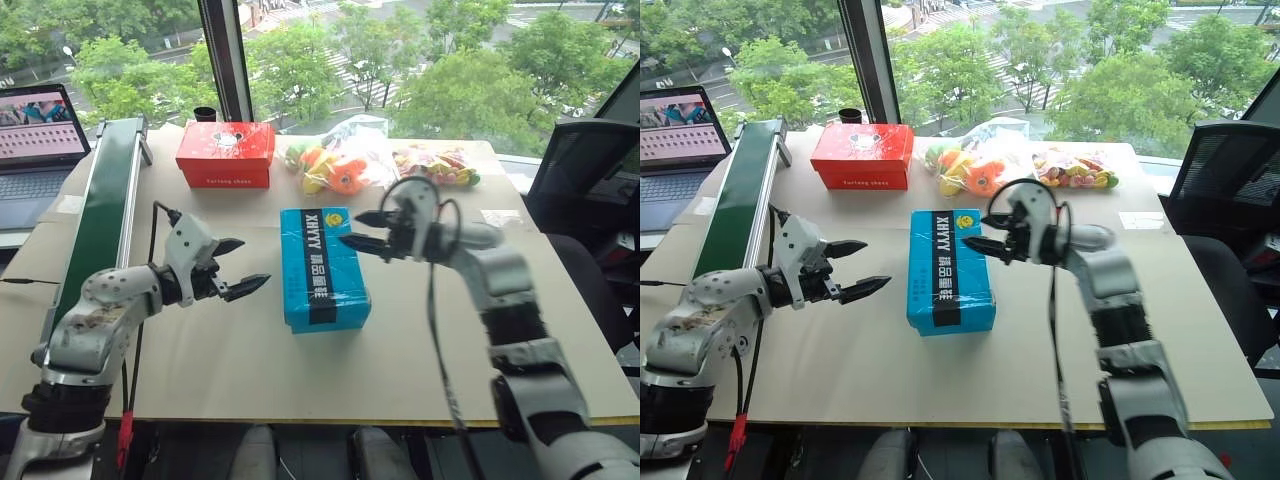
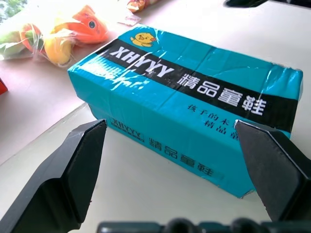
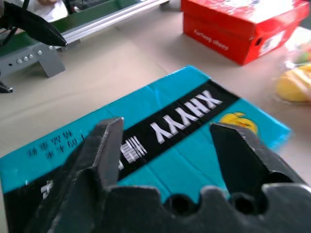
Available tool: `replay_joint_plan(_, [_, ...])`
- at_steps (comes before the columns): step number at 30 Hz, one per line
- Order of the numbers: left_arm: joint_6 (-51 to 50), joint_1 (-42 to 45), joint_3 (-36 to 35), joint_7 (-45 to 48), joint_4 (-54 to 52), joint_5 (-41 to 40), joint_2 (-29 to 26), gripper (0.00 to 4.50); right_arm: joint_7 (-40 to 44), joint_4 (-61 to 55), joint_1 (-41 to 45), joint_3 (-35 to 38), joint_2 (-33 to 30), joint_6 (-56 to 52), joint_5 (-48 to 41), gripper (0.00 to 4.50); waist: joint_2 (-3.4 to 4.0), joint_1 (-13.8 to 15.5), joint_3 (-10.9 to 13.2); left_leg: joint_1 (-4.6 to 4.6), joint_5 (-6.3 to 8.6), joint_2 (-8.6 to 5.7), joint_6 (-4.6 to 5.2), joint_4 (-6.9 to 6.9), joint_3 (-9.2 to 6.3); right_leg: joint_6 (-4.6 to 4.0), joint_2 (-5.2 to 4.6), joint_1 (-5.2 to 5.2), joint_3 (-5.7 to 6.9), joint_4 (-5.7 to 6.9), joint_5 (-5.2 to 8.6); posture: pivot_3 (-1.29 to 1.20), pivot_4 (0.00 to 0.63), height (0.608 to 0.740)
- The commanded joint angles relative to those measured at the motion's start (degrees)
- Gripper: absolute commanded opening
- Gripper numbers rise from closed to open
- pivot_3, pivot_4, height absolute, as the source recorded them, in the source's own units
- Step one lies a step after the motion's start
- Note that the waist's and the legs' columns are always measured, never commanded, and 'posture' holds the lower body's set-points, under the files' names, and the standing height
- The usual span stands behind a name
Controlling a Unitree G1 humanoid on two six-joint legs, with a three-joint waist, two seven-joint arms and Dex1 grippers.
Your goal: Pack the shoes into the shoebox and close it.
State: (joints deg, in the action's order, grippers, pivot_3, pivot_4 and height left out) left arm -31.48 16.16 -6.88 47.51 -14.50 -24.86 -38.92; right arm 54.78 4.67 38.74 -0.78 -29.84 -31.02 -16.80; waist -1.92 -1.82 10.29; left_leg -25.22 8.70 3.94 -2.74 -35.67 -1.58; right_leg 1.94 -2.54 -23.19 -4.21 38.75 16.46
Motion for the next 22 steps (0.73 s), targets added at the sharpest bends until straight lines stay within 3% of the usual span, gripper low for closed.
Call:
replay_joint_plan(1, [5.0, -5.8, -1.5, -4.4, -1.7, 2.5, 2.8, 4.50, -4.6, -5.7, -8.8, 7.2, -3.8, -1.0, -0.5, 4.47, 0.00, -0.3, 0.0, 0.02, 0.00, 0.00, 0.00, -0.01, 0.01, 0.00, 0.00, 0.03, -0.01, 0.01, 0.00, 0.00, 0.150, 0.739])
replay_joint_plan(5, [10.4, -12.3, 0.0, -10.0, -0.5, 6.4, 8.4, 4.50, -10.0, -6.2, -18.3, 15.2, -2.8, -0.4, -3.0, 4.47, 0.01, -0.2, 0.0, 0.04, 0.00, -0.03, -0.01, -0.06, 0.03, 0.00, -0.05, 0.11, -0.03, -0.09, 0.00, 0.00, 0.150, 0.739])
replay_joint_plan(11, [21.0, -19.0, -2.4, -16.7, 10.8, 9.3, 17.8, 4.50, -17.9, 3.5, -33.8, 16.1, 3.6, 21.3, 4.4, 4.47, -0.03, -0.4, -0.2, 0.30, 0.00, -0.03, -0.01, -0.06, 0.03, 0.02, -0.03, 0.37, -0.05, -0.14, 0.02, 0.00, 0.150, 0.739])
replay_joint_plan(17, [34.0, -18.3, -0.4, -32.5, 18.0, 22.8, 22.8, 4.50, -28.2, 8.3, -37.9, 15.8, 12.5, 34.8, 7.5, 4.47, -0.01, -0.9, -0.2, 0.90, 0.00, -0.05, -0.03, -0.08, 0.13, 0.37, 0.00, 0.88, -0.29, -0.19, 0.19, 0.00, 0.150, 0.739])
replay_joint_plan(20, [34.7, -19.4, 1.0, -34.9, 17.6, 23.6, 25.8, 4.50, -32.0, 7.2, -39.9, 14.2, 16.8, 38.0, 8.4, 4.47, -0.01, -0.6, -0.3, 1.03, 0.00, -0.06, -0.05, -0.08, 0.16, 0.41, -0.01, 1.00, -0.35, -0.26, 0.19, 0.00, 0.150, 0.739])
replay_joint_plan(22, [31.1, -20.1, 1.9, -31.0, 17.3, 20.6, 26.0, 4.50, -33.2, 6.4, -39.9, 13.5, 17.8, 38.4, 8.8, 4.47, 0.01, -0.5, -0.3, 0.99, 0.01, -0.06, -0.05, -0.07, 0.17, 0.41, -0.01, 0.97, -0.36, -0.28, 0.19, 0.00, 0.150, 0.739])
